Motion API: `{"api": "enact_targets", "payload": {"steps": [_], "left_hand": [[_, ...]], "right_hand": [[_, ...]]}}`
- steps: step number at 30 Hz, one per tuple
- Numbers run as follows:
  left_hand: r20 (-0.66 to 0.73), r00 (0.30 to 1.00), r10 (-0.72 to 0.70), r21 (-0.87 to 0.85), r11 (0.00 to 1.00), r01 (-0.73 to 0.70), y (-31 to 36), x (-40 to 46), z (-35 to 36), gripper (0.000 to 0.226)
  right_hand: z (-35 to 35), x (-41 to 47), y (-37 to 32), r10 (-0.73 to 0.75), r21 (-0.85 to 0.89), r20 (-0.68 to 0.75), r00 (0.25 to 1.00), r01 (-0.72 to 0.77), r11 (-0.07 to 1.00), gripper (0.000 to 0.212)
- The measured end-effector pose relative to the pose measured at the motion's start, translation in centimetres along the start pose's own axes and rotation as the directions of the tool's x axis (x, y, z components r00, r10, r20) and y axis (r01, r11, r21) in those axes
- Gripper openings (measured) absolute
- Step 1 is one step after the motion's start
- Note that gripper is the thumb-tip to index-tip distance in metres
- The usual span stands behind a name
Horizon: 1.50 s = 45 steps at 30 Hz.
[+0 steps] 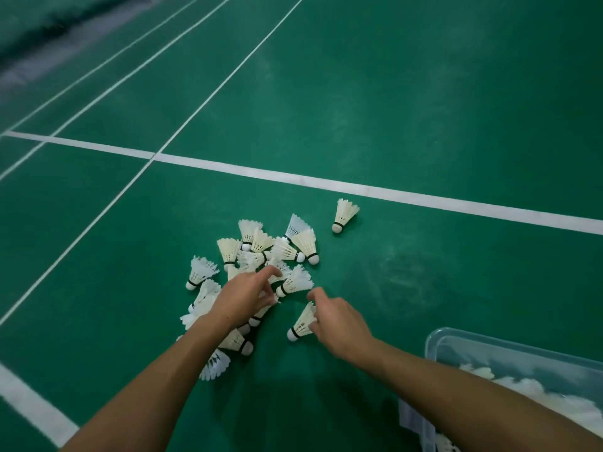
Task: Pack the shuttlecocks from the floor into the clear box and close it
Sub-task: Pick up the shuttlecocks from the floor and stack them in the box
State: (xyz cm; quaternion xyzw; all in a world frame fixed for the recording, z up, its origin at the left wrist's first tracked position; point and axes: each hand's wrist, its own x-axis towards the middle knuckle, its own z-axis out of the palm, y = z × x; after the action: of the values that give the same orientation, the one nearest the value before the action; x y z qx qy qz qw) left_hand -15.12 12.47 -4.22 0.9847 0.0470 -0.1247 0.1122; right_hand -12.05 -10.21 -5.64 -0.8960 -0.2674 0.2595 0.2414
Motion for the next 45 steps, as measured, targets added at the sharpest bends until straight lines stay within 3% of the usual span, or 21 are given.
{"api": "enact_targets", "payload": {"steps": [5,7,9,12,14,22,25,29,37,45], "left_hand": [[0.097,0.983,0.157,0.183,0.968,-0.173,2.3,1.9,-0.5,0.076],[0.099,0.982,0.164,0.193,0.964,-0.18,3.0,3.2,-0.4,0.088],[0.114,0.987,0.111,0.165,0.978,-0.129,3.5,4.5,-0.2,0.077],[0.146,0.988,0.048,0.119,0.991,-0.066,3.9,5.5,0.0,0.028],[0.139,0.989,0.046,0.081,0.995,-0.058,4.3,5.2,0.0,0.018],[-0.026,0.982,0.186,-0.144,0.972,-0.188,12.0,0.1,-4.6,0.017],[-0.095,0.958,0.27,-0.243,0.927,-0.286,17.2,-2.7,-6.5,0.012],[-0.154,0.907,0.392,-0.307,0.853,-0.421,23.2,-5.7,-7.4,0.009],[-0.173,0.827,0.535,-0.321,0.763,-0.561,29.2,-8.3,-5.0,0.015],[-0.118,0.789,0.604,-0.282,0.741,-0.609,32.6,-6.5,-0.2,0.015]], "right_hand": [[-0.4,0.1,1.1,0.006,0.021,0.005,1.0,-0.006,1.0,0.046],[-0.7,-0.2,1.7,0.007,0.026,0.002,1.0,-0.007,1.0,0.046],[-1.1,-0.7,2.1,0.004,0.034,-0.004,1.0,-0.004,0.999,0.045],[-2.2,-1.9,2.8,-0.005,0.058,-0.039,0.999,0.008,0.998,0.041],[-3.6,-3.1,3.4,-0.004,0.116,-0.074,0.997,0.013,0.993,0.039],[-13.7,-13.0,5.5,0.053,0.392,-0.305,0.951,0.074,0.917,0.039],[-17.1,-18.3,7.1,0.095,0.387,-0.408,0.908,0.078,0.919,0.04],[-19.9,-25.5,10.7,0.227,0.368,-0.494,0.839,-0.035,0.929,0.037],[-16.7,-33.4,16.7,0.429,0.408,-0.497,0.754,-0.233,0.883,0.036],[-14.3,-34.0,19.1,0.414,0.217,-0.596,0.688,-0.359,0.908,0.035]]}}
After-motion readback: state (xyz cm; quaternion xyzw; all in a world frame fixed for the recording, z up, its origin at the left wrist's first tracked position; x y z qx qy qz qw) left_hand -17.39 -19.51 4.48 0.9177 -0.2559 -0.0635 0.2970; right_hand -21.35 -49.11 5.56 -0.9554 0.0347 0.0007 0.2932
